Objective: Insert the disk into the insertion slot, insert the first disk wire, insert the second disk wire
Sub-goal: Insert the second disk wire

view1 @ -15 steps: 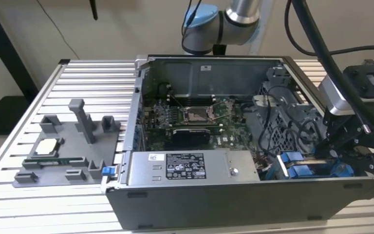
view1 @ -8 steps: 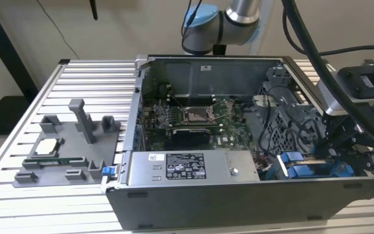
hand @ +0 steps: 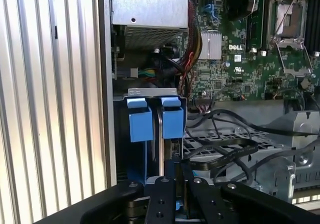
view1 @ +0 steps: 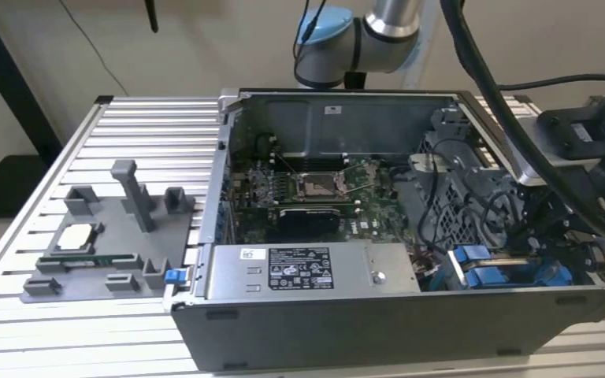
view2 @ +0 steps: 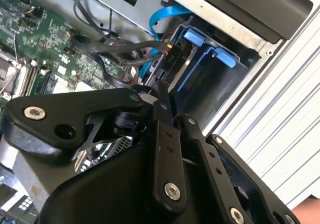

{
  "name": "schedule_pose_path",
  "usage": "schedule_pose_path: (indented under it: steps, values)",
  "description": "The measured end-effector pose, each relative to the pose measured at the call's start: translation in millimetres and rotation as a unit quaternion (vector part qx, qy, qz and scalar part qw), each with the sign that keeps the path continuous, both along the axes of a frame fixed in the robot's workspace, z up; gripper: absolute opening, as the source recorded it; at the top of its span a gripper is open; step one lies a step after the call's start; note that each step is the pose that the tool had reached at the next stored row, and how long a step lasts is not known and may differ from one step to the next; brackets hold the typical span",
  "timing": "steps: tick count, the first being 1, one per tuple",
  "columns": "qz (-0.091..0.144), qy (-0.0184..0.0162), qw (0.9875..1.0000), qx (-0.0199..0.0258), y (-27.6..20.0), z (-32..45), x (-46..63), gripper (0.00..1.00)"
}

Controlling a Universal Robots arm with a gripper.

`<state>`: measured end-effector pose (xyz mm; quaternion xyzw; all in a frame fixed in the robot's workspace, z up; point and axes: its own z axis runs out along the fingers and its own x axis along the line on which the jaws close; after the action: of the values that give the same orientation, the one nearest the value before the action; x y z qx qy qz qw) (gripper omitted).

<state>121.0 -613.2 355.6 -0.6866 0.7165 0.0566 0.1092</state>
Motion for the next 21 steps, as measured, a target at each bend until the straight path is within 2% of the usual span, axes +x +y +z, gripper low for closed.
schedule_pose_path:
  steps: [5, 6, 11, 12, 16, 21]
  values:
    - [0.000, -0.0048, 1.0000, -0.0001, 0.6, -2.5, 0.0, 0.00]
    - [0.000, -0.0068, 1.0000, -0.0003, 1.3, -3.5, 0.0, 0.00]
    - [0.001, -0.0117, 0.9999, -0.0001, 3.3, -5.3, 0.0, 0.00]
    - [0.001, -0.0136, 0.9999, -0.0001, 4.0, -6.0, 0.0, 0.00]
    - [0.002, -0.0163, 0.9999, -0.0002, 4.1, -7.5, 0.0, 0.00]
    - [0.003, -0.0178, 0.9998, -0.0001, 4.2, -9.3, 0.0, 0.00]
